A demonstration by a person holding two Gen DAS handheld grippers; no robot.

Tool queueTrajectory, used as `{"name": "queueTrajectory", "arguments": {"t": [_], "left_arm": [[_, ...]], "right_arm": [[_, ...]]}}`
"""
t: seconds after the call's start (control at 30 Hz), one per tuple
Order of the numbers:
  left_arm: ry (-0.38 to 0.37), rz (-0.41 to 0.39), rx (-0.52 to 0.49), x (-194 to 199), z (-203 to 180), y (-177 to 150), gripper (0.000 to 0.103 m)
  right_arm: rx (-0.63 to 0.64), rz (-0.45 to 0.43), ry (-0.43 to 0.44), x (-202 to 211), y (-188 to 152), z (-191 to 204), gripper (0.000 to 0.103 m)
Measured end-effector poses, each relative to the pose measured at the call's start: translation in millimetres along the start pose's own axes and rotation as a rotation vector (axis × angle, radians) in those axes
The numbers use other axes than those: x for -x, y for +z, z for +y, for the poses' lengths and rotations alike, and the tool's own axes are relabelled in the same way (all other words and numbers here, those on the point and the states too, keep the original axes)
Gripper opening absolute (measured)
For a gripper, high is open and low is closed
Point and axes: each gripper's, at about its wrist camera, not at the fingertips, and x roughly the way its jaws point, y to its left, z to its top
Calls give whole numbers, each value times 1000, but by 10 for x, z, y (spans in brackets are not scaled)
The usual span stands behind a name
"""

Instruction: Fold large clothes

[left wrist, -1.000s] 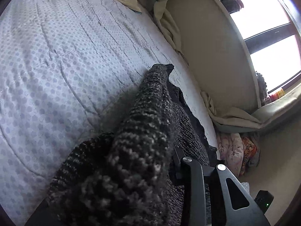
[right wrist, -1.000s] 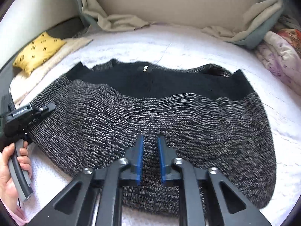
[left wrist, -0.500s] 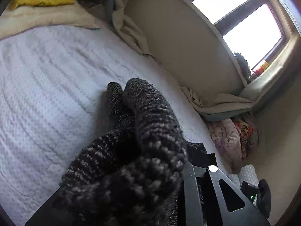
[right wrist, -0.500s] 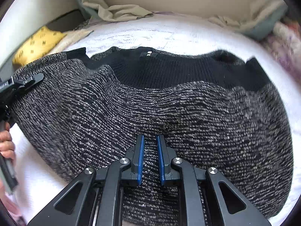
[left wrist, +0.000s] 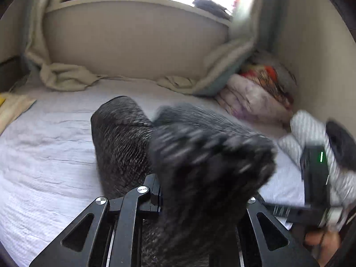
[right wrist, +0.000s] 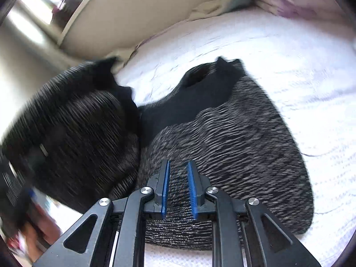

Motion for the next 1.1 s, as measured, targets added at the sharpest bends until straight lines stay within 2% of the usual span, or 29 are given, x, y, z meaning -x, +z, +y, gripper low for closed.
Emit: {"name": "queueTrajectory", "arguments": {"t": [0.03,0.1,0.13,0.17,0.2,0.27,0.3,0.43,0.53,0.7,0.8,0.87,0.93,1.1], "left_arm": [[1,16,-39,-78,-152,-75,19],[5,41,-101,-183,-322,-202,20],[13,47,-137,-213,-388,-279,20],[21,45,-160,-210,-429,-345,20],[31,38,-181,-215,-462,-393,20],[33,29,-182,-193,-452,-451,20],[29,26,-181,-186,-438,-473,20],[42,20,-236,-154,-461,-582,20],[49,16,-279,-149,-514,-636,21],[45,23,-321,-131,-545,-755,21],[54,29,-361,-152,-594,-787,21],[62,37,-383,-170,-621,-786,21],[60,39,-393,-172,-655,-759,21],[24,35,-399,-156,-848,-614,21]], "right_arm": [[-61,0,46,31,18,-102,18],[-166,17,144,52,19,-262,33],[-233,26,215,49,17,-349,47],[-301,36,286,34,11,-428,56],[-353,47,341,17,11,-494,59],[-417,86,435,-75,52,-556,77],[-428,115,463,-141,79,-551,79],[-410,170,522,-393,225,-433,79],[-318,201,472,-651,405,-240,77],[-222,279,394,-1047,561,-34,64],[-159,292,356,-1237,666,65,57],[-87,293,328,-1337,745,193,36],[-59,293,319,-1350,794,205,29],[29,251,277,-1125,976,271,25]]}}
